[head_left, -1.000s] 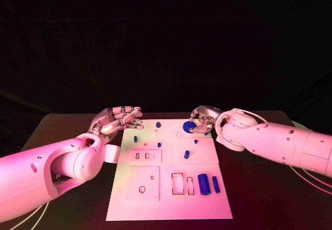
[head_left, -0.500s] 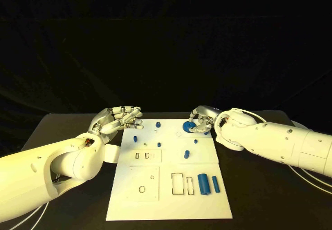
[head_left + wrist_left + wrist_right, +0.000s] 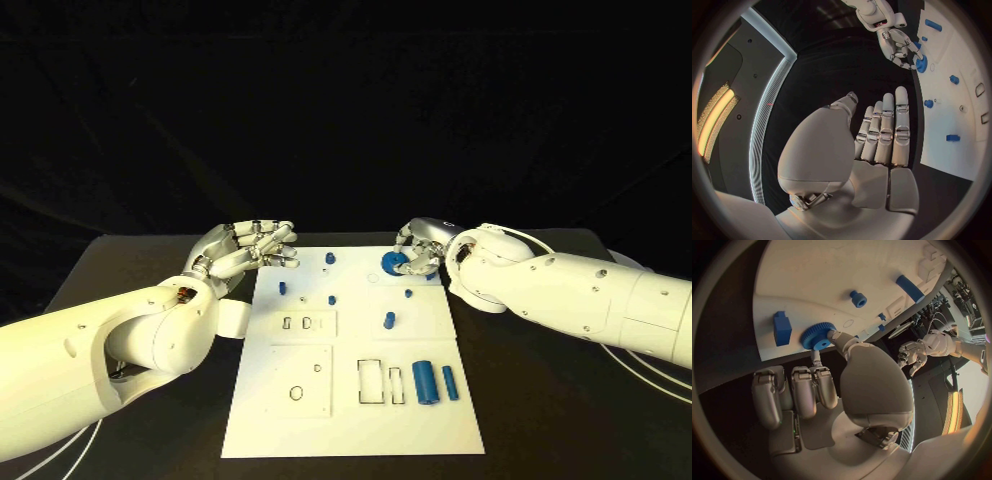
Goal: Assemble the parts on the task board
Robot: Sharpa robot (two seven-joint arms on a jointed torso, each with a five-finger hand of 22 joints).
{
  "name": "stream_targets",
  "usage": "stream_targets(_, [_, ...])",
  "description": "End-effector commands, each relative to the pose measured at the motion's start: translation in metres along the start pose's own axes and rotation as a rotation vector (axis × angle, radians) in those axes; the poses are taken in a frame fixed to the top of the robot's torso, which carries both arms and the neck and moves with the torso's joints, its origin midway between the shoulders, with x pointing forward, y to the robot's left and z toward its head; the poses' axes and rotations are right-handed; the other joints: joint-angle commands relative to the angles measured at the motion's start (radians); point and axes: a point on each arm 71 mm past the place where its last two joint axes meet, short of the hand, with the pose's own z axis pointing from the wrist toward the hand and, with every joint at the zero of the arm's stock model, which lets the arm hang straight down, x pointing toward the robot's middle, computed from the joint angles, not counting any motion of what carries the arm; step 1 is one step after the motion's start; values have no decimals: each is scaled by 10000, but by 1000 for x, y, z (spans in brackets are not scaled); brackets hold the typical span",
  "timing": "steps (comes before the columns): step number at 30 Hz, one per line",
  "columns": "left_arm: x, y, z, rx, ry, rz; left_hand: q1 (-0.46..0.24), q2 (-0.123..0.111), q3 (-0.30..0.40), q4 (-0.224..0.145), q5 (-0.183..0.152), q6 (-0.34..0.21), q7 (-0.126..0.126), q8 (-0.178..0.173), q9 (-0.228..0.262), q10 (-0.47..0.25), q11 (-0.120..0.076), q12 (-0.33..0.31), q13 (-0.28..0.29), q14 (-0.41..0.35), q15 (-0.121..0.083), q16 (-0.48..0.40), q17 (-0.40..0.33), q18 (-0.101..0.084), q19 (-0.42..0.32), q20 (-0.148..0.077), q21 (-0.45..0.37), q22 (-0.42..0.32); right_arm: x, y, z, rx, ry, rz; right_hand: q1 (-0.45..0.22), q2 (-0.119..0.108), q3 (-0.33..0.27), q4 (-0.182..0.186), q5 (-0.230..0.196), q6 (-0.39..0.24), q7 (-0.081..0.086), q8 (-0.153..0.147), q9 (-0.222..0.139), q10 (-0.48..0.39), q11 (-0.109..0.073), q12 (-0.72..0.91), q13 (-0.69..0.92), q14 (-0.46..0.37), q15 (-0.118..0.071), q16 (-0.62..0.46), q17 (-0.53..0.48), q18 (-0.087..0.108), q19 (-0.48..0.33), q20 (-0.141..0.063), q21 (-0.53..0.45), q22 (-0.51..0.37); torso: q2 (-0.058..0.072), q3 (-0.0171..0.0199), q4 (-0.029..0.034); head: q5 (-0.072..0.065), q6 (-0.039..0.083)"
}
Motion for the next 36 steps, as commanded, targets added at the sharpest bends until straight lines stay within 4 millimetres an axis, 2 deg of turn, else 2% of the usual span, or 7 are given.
stream_targets(1, [2,-1,0,58,182,-121,-102,15,83,-10,34,-22,29,-34,16,105,1,-51,8,-56,11,47,36,93,-81,-23,72,22,6,-1,-2,82,-2,-955,72,107,103,-33,28,179,-42,65,13,411,-110,55,1934,980,-47,51,2189,-142,1046,15,43,2630,-5,5,1,-3,-3])
stream_targets(8, [2,-1,0,51,174,-118,-102,15,83,-10,34,-22,29,-34,16,105,1,-51,8,-56,11,47,36,93,-81,-23,72,22,3,8,-5,-472,-836,-1451,179,121,282,-106,18,412,-120,69,-29,459,-184,85,1980,980,-115,52,2191,-142,1046,-48,43,2630,-9,2,6,-21,-7])
stream_targets(16, [1,-1,0,52,170,-116,-92,26,95,-16,34,-18,28,-33,18,110,0,-56,8,-60,10,50,45,95,-85,-23,77,25,-1,21,-11,-1107,-1827,-1665,112,96,374,-73,-124,595,-176,53,-69,528,-236,131,2048,986,-163,57,2215,-142,1046,-95,43,2630,-13,-4,1,-6,45])
stream_targets(27, [1,-1,1,62,170,-115,-92,26,95,-16,34,-18,28,-33,18,110,0,-56,8,-60,10,50,45,95,-85,-23,77,25,-2,61,-23,-2189,-2393,-1817,9,47,434,-13,-70,669,-206,-32,-129,565,-267,153,2083,982,-194,52,2195,-142,1046,-130,43,2630,-4,-12,26,27,139])
stream_targets(31, [1,-1,1,70,164,-112,-92,26,95,-16,34,-18,28,-33,18,110,0,-56,8,-60,10,50,45,95,-85,-23,77,25,1,77,-23,-2537,-2438,-1812,1,46,447,-8,-56,674,-208,-49,-139,573,-271,159,2092,987,-198,58,2220,-142,1046,-134,43,2630,-1,-20,38,10,137])
stream_targets(32, [1,-1,1,72,162,-111,-92,26,95,-16,34,-18,28,-33,18,110,0,-56,8,-60,10,50,45,95,-85,-23,77,25,2,81,-22,-2620,-2444,-1809,-1,46,452,-6,-52,676,-209,-53,-141,584,-271,167,2103,988,-199,58,2222,-142,1046,-135,43,2630,6,-16,40,-8,194])
stream_targets(36, [1,-1,1,78,165,-112,-92,26,95,-16,34,-18,28,-33,18,110,0,-56,8,-60,10,50,45,95,-85,-23,77,25,7,98,-18,-2947,-2456,-1775,-2,46,457,-5,-48,677,-210,-59,-144,570,-273,156,2088,986,-200,57,2214,-142,1046,-137,43,2630,9,-18,44,88,192])
